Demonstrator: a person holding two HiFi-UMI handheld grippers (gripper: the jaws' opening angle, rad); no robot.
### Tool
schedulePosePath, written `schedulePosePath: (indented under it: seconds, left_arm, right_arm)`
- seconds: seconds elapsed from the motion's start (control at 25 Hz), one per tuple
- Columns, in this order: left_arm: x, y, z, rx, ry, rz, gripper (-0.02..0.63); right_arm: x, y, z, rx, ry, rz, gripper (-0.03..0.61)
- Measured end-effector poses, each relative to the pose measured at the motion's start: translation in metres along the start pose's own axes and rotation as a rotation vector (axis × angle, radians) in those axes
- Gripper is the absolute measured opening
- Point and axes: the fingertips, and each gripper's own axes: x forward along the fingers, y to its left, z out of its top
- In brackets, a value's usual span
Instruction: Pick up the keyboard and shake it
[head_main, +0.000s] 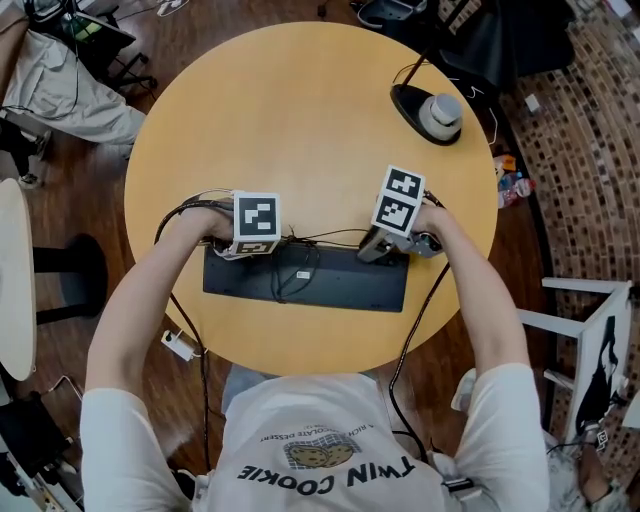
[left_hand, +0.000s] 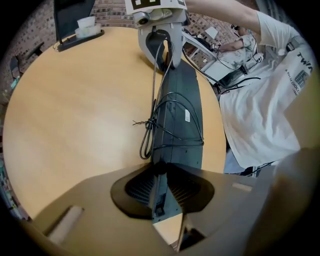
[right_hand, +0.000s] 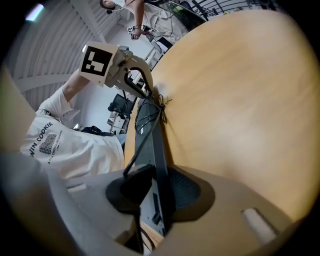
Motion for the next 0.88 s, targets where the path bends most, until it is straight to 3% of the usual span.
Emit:
schedulePosePath:
  seconds: [0.2,0.48,0.6,0.68,0.88]
  left_arm:
    - [0.003,0.0,-0.002,-0.051,-0.024,0.096,0.086]
    - [-0.004,-0.002,0.002,-0.126,-0.099,0.357,0.072]
    - [-0.008,0.0,0.0,-0.192,-0.143,0.456,0.065]
    - [-0.01,0.0,0.0,-0.232,-0.169,0.507,0.008]
    - [-0.016,-0.019,0.009,-0.268,-0.269,0.582,0.008]
  right_arm:
    - [0.004,-0.001,-0.001,-0.023,-0.055,-0.071,0.107]
    - [0.001,0.0,0.003,-0.195,-0.052,-0.369,0.107]
    - [-0.002,0.002,0.004,-0.207,-0.082,-0.477,0.107]
    - [-0.003,0.002,0.003,-0.201,-0.111,-0.553,0.107]
    - [-0.009,0.007,0.001,-0.181,-0.208,-0.77,0.107]
